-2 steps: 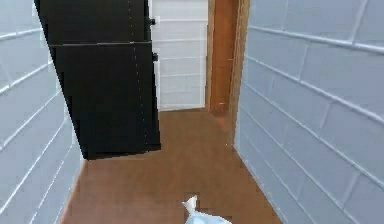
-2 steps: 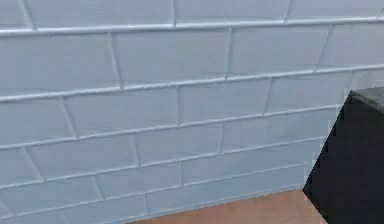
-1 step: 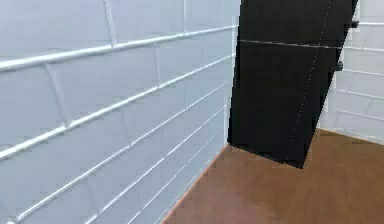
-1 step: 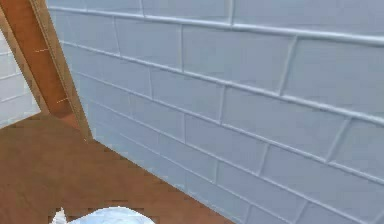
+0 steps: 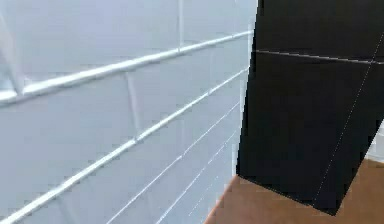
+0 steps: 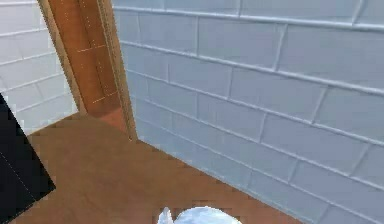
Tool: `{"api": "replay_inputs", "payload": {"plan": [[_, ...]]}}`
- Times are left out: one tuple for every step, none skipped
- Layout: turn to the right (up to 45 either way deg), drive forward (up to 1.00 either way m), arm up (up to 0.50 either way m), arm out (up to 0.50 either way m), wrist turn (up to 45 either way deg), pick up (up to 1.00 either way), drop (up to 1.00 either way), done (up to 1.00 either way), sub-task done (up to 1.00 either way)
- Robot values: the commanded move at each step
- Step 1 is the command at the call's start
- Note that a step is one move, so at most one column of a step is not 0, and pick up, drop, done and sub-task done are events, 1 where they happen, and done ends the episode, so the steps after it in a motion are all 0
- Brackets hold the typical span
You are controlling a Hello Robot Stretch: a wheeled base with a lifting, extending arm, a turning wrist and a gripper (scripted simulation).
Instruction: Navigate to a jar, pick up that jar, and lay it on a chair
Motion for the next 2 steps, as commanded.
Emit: {"api": "replay_inputs", "payload": {"plan": [[39.0, 0.0, 0.0, 0.0, 0.0, 0.0, 0.0, 0.0, 0.0], [0.0, 0.3, 0.0, 0.0, 0.0, 0.0, 0.0, 0.0, 0.0]]}}
